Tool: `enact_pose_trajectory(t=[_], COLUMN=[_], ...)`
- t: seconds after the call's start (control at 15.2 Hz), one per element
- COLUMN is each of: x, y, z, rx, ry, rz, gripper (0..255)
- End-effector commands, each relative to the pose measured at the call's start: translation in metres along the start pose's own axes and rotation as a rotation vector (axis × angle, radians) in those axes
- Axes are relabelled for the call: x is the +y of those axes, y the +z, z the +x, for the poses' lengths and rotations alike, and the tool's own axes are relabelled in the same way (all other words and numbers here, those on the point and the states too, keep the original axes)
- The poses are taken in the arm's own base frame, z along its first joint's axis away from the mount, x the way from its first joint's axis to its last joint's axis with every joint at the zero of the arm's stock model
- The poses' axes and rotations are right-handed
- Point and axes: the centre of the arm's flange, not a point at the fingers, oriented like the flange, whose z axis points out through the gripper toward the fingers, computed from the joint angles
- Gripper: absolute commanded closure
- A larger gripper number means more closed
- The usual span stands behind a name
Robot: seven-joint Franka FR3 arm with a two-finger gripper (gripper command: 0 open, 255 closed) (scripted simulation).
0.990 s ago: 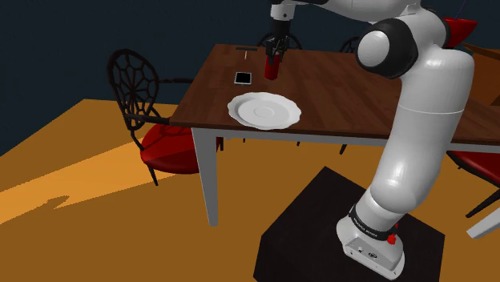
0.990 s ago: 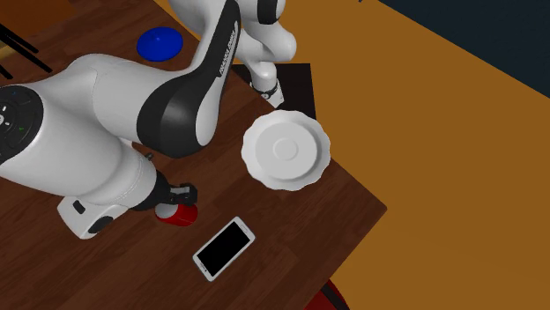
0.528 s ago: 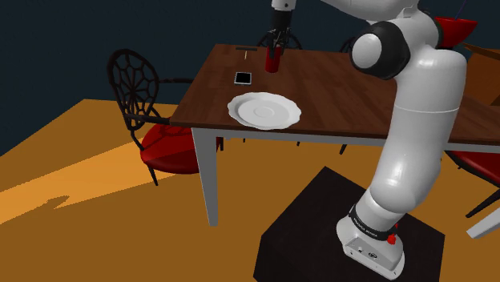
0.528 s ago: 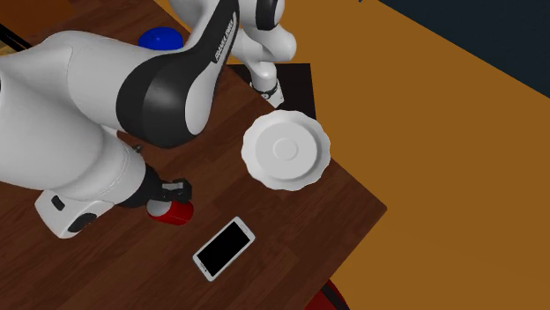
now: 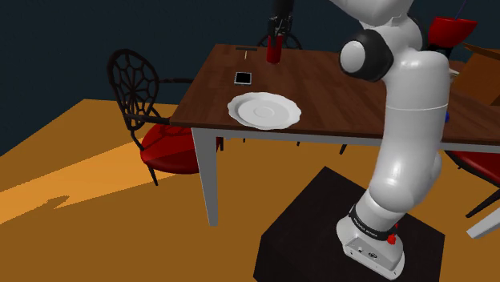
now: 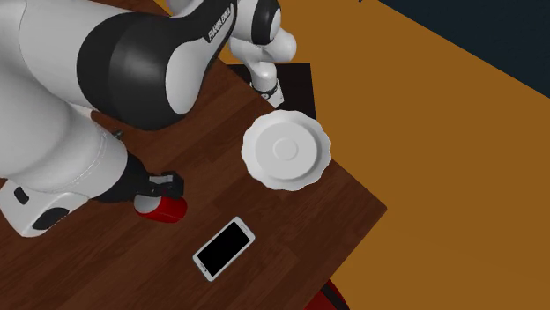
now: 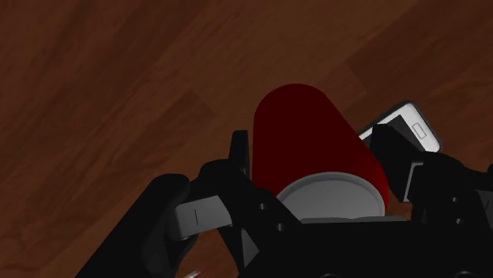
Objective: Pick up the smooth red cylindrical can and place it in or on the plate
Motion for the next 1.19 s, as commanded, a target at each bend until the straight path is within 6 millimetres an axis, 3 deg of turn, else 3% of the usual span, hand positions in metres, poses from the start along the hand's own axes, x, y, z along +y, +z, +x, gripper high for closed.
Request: enact_pose_trajectory(t=[0.0,0.07,1.12], x=[0.000,0.000,-0.181], y=[-0.011,-0.015,-0.033], z=[-0.001,-0.001,-0.109], rx=[0.000,0.000,0.000], ry=[0.000,0.000,0.000], rz=[0.000,0.000,0.000], gripper=[255,255,255])
